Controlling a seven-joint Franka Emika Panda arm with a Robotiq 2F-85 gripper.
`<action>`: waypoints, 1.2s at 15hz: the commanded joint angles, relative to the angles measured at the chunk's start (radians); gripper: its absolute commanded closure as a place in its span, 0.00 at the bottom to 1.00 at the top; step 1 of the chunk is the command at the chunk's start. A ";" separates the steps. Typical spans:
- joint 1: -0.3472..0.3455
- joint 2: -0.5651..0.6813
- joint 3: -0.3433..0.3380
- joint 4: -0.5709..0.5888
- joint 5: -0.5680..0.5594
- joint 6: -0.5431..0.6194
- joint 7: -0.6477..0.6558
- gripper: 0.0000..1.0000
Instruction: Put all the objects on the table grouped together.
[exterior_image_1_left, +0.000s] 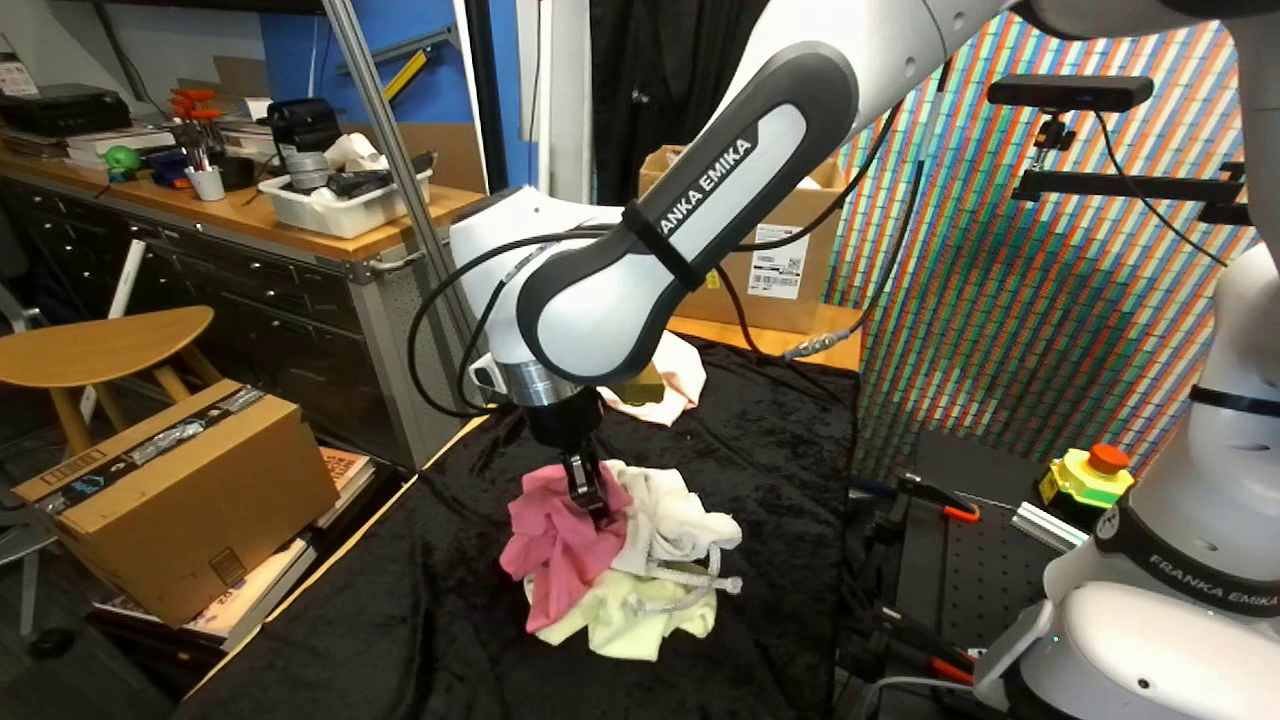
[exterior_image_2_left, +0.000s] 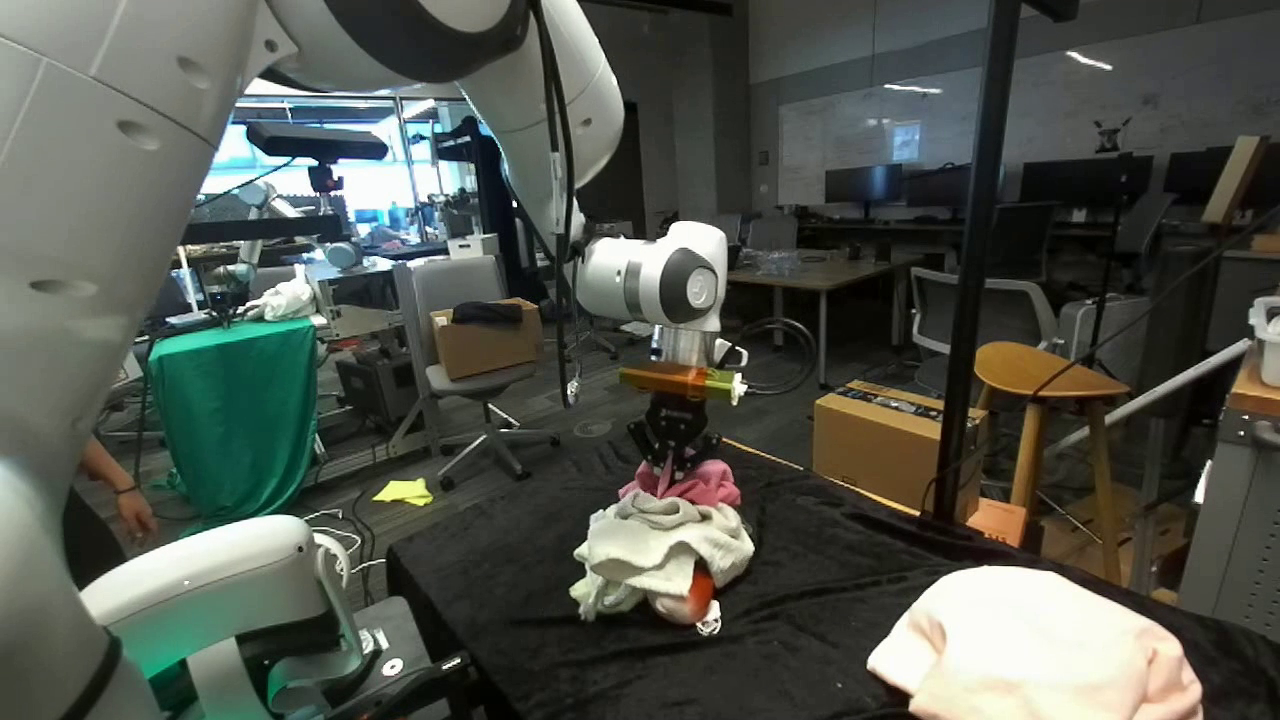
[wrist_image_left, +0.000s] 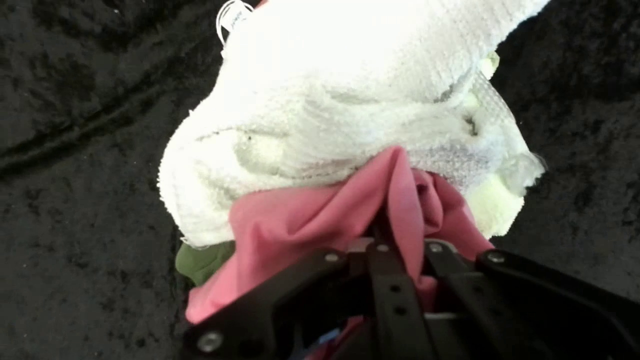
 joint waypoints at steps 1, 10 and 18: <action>0.006 0.008 -0.021 -0.009 -0.022 0.017 0.025 0.99; -0.014 -0.070 -0.004 -0.038 0.014 0.020 0.003 0.31; -0.047 -0.172 -0.014 -0.071 0.046 0.045 0.005 0.00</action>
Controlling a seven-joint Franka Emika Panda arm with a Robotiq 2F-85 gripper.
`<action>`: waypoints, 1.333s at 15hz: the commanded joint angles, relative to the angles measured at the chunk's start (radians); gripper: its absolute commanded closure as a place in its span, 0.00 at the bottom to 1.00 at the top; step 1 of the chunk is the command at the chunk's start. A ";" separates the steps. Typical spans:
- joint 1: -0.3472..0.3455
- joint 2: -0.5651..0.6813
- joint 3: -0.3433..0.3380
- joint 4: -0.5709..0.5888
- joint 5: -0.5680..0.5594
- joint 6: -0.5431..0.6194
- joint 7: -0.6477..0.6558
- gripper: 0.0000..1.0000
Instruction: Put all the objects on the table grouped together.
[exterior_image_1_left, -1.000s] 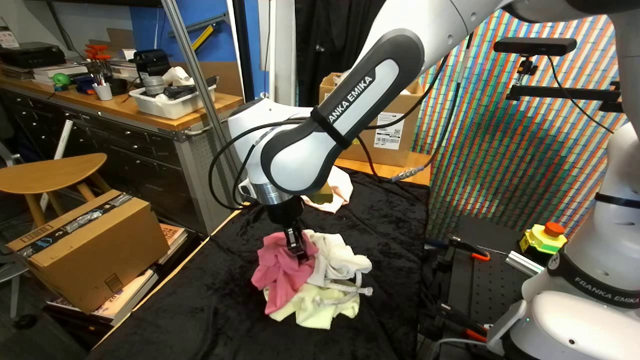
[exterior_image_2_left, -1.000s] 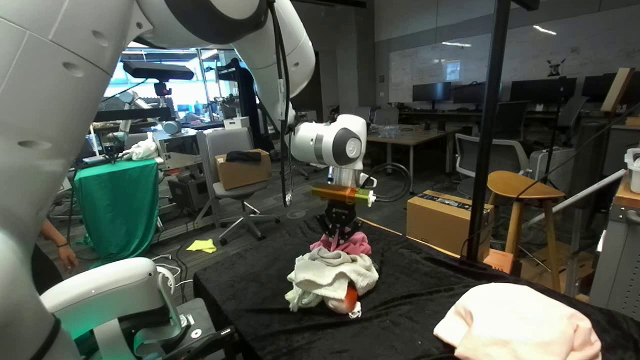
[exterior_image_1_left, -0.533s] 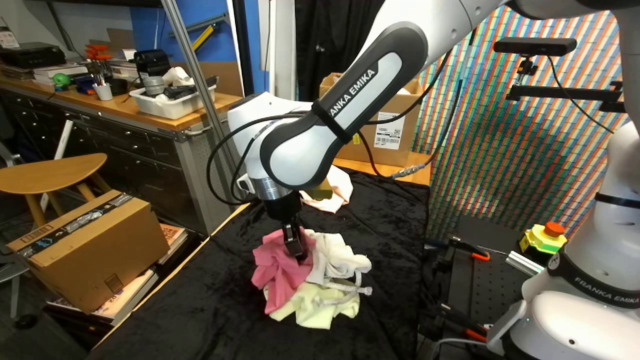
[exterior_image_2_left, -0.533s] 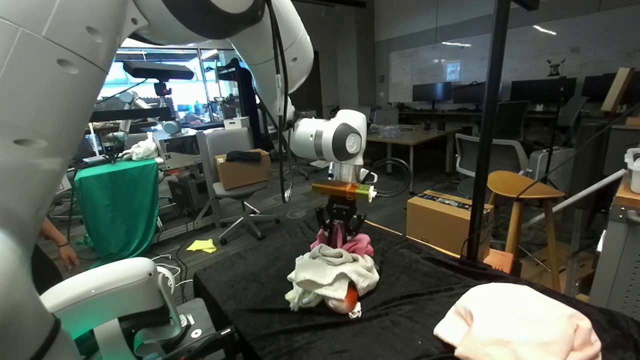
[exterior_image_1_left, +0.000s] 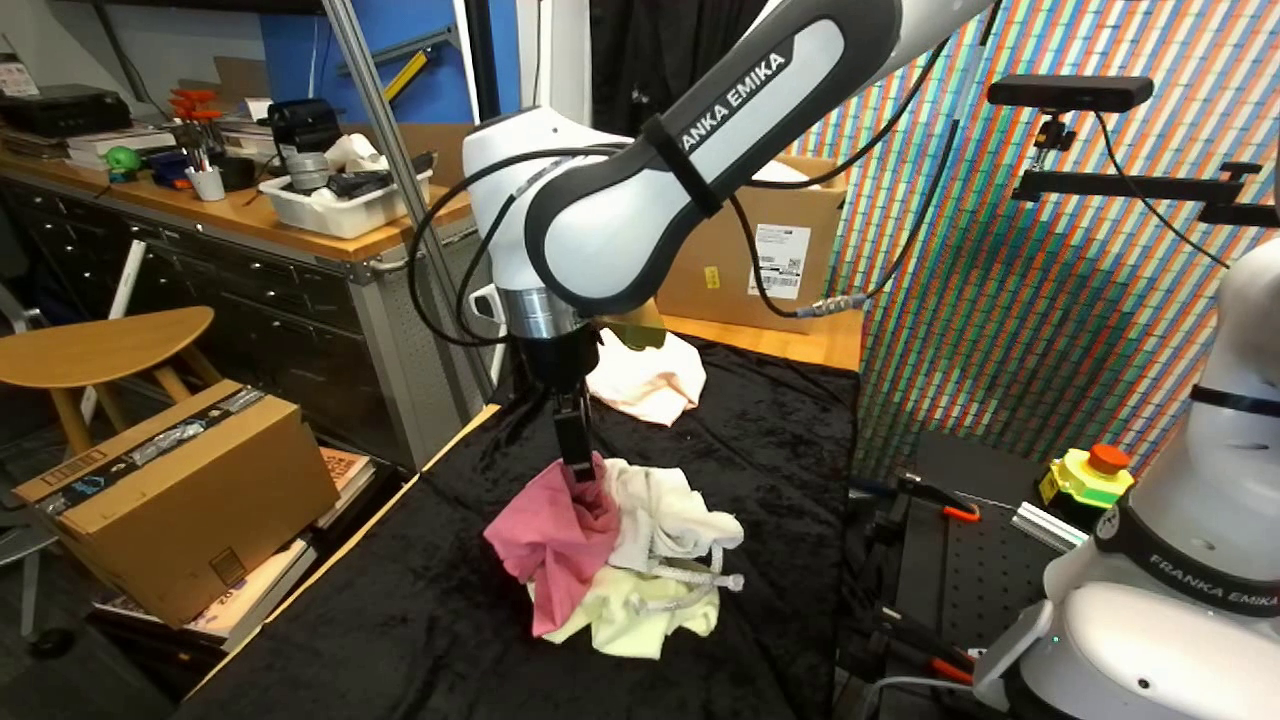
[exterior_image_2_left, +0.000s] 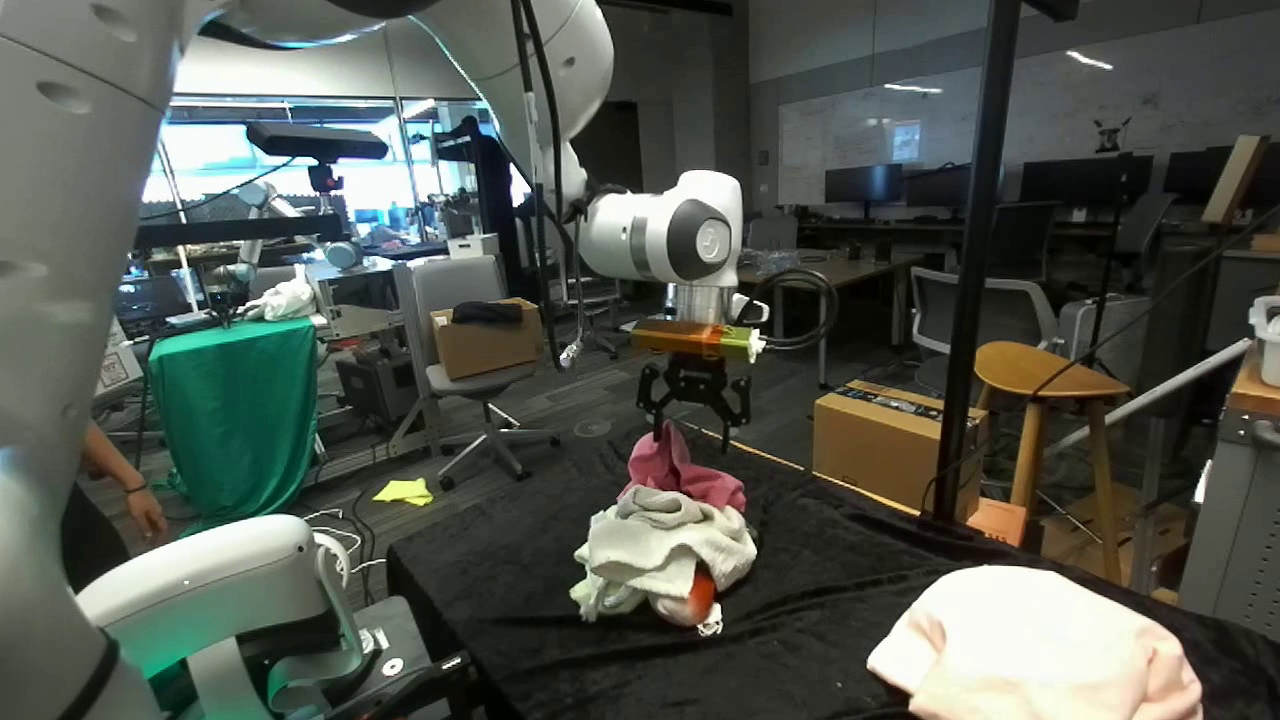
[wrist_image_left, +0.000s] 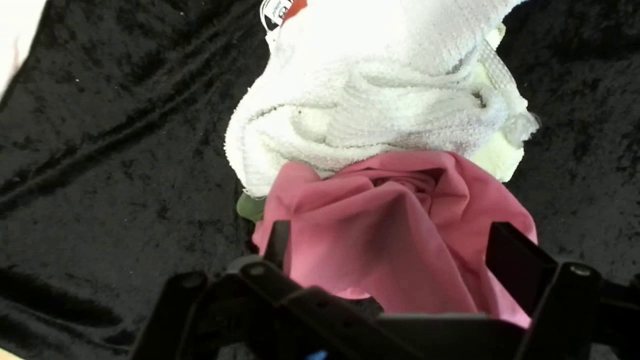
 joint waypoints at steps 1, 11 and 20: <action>-0.023 -0.068 -0.005 -0.055 0.027 0.038 0.003 0.00; -0.151 -0.121 -0.095 -0.002 0.218 0.033 0.104 0.00; -0.208 0.054 -0.226 0.165 0.207 0.197 0.332 0.00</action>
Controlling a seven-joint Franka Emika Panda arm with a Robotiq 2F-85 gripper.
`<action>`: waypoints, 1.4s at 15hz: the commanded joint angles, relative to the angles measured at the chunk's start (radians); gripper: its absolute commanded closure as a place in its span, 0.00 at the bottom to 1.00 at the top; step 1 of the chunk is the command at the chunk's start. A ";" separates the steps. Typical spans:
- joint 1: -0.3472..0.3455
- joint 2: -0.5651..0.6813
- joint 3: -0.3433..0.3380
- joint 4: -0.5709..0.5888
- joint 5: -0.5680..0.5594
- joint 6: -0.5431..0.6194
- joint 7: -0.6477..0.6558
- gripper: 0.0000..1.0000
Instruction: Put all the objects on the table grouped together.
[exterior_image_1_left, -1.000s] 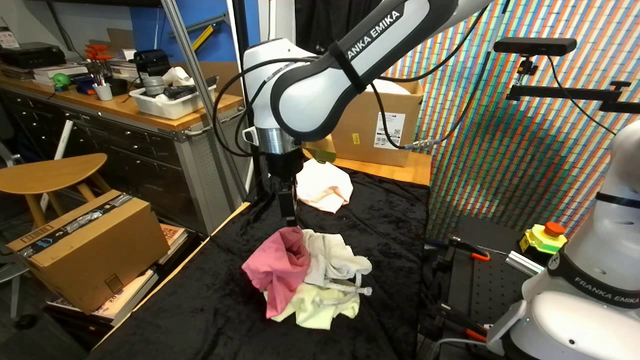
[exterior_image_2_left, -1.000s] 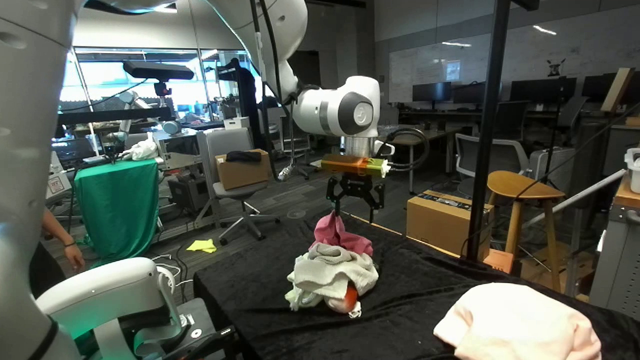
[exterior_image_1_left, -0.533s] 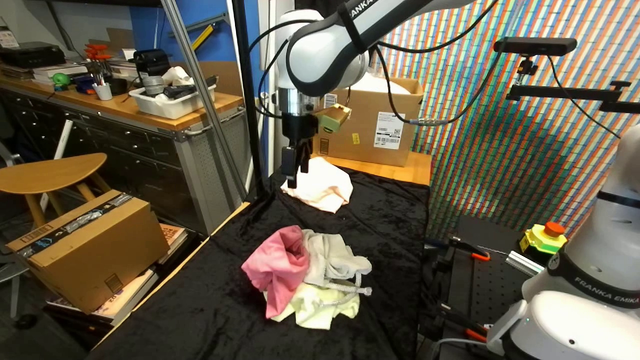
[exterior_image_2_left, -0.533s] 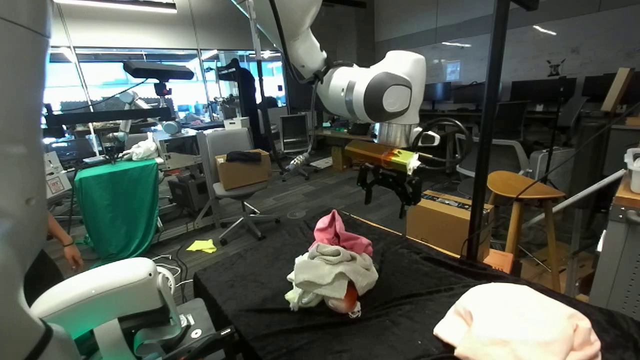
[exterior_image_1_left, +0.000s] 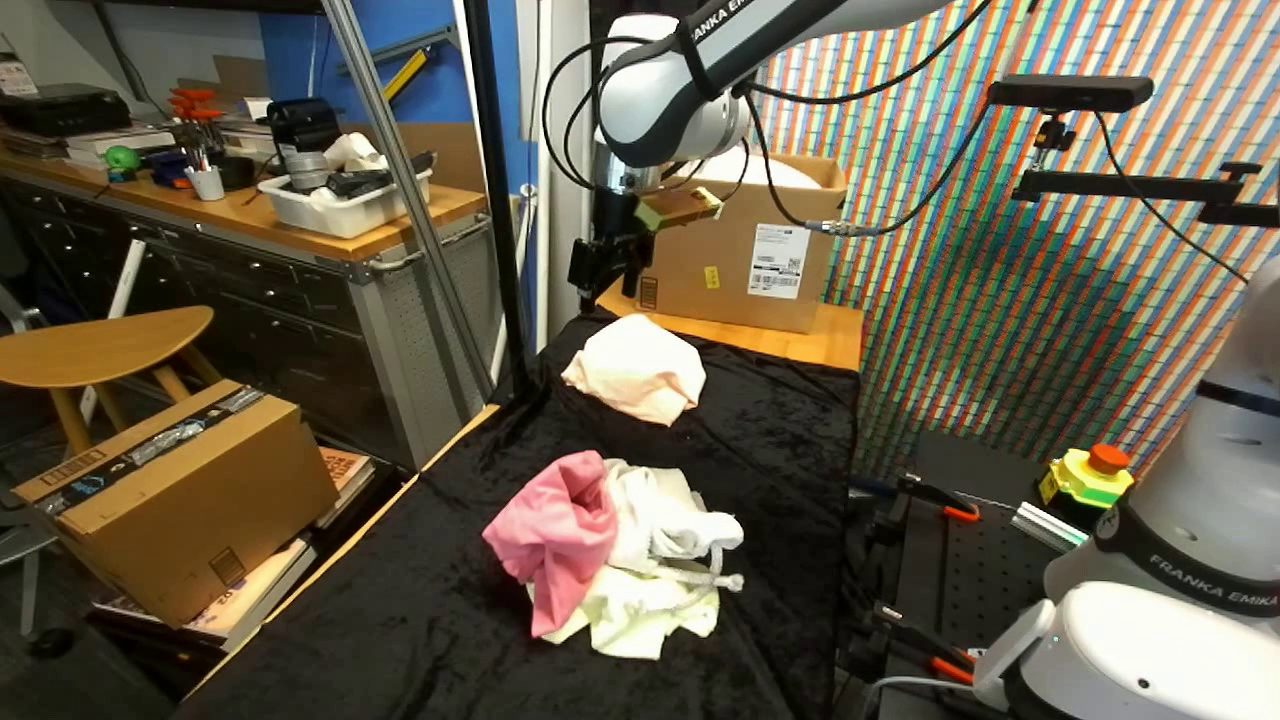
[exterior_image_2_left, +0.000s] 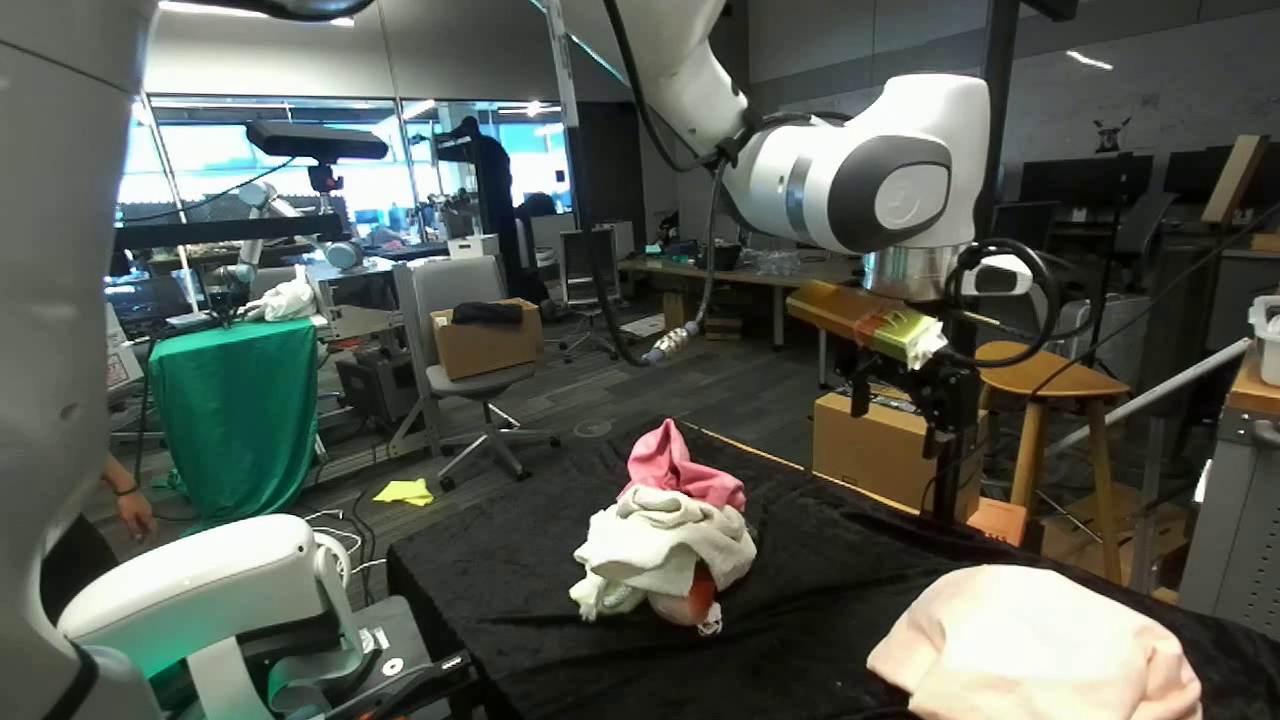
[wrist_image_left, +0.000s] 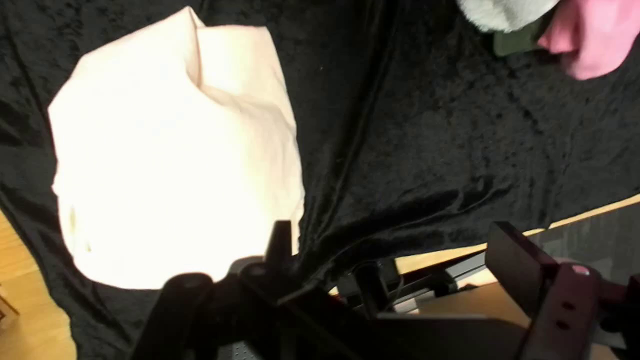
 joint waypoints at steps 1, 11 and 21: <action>-0.008 0.114 -0.036 0.109 -0.006 0.066 0.088 0.00; -0.079 0.384 -0.094 0.330 0.014 0.064 0.222 0.00; -0.143 0.480 -0.111 0.380 0.020 0.069 0.281 0.00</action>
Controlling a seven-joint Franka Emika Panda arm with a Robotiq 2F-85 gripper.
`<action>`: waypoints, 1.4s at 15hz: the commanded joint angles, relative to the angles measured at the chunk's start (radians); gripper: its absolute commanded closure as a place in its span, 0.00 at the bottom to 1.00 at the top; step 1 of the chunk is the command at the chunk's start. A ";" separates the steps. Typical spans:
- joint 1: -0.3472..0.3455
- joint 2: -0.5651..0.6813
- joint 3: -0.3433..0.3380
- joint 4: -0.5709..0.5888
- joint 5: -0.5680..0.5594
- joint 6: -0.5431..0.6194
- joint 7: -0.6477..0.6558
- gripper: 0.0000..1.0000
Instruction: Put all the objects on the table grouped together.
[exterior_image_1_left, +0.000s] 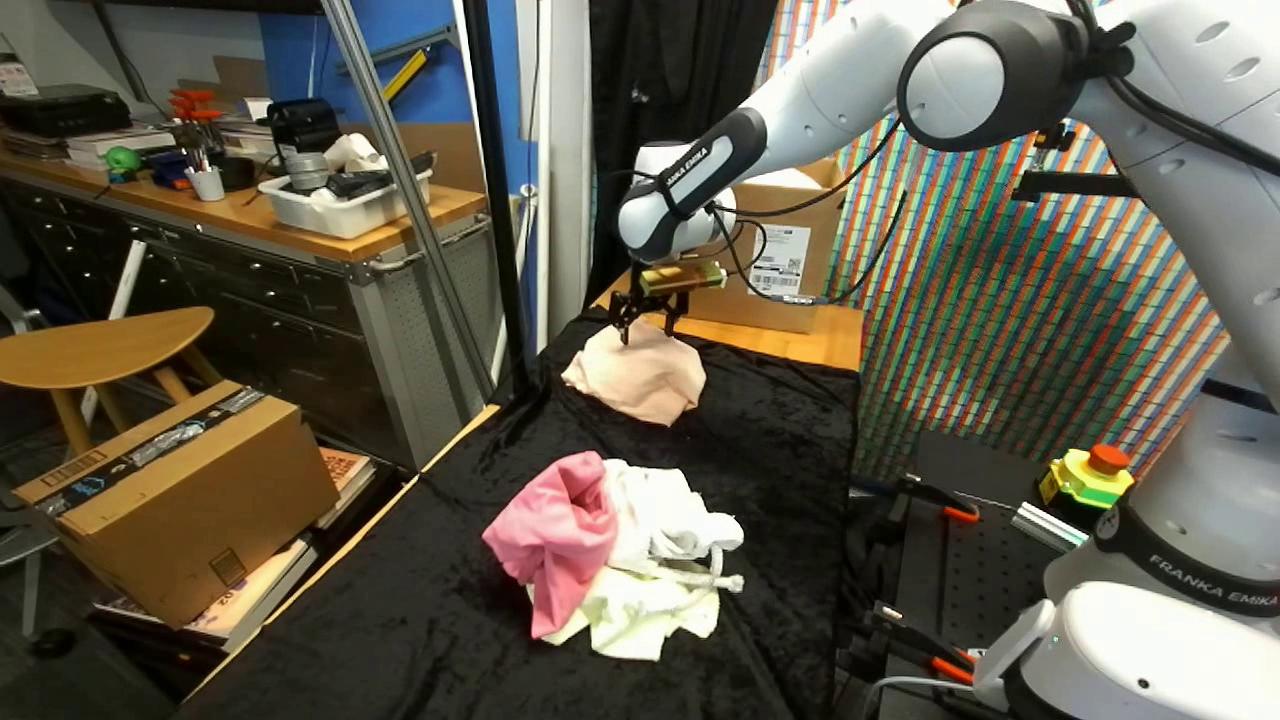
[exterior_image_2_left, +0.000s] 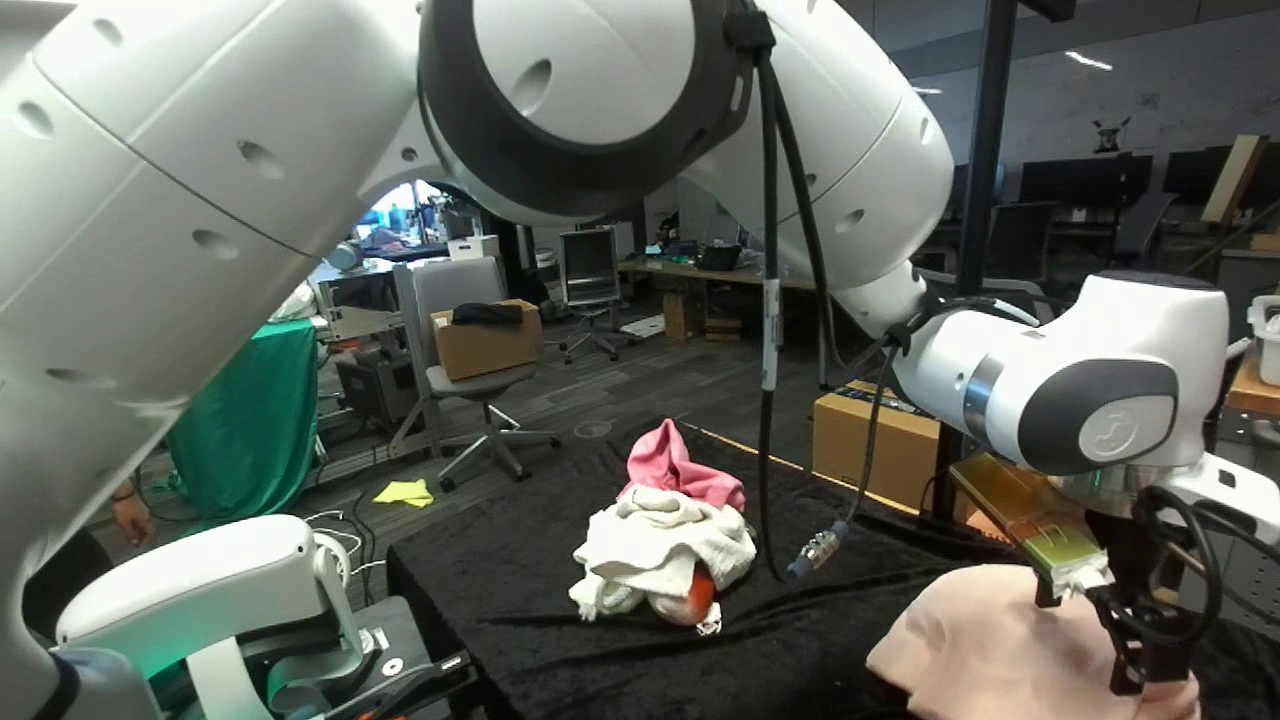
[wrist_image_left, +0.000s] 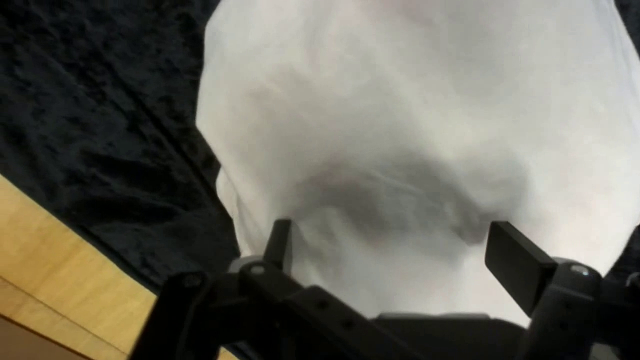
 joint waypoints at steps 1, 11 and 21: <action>-0.012 0.029 -0.010 0.045 0.022 -0.011 0.017 0.00; -0.037 0.035 0.029 0.032 0.052 0.006 -0.014 0.00; -0.037 0.056 0.158 0.037 0.148 0.021 -0.135 0.00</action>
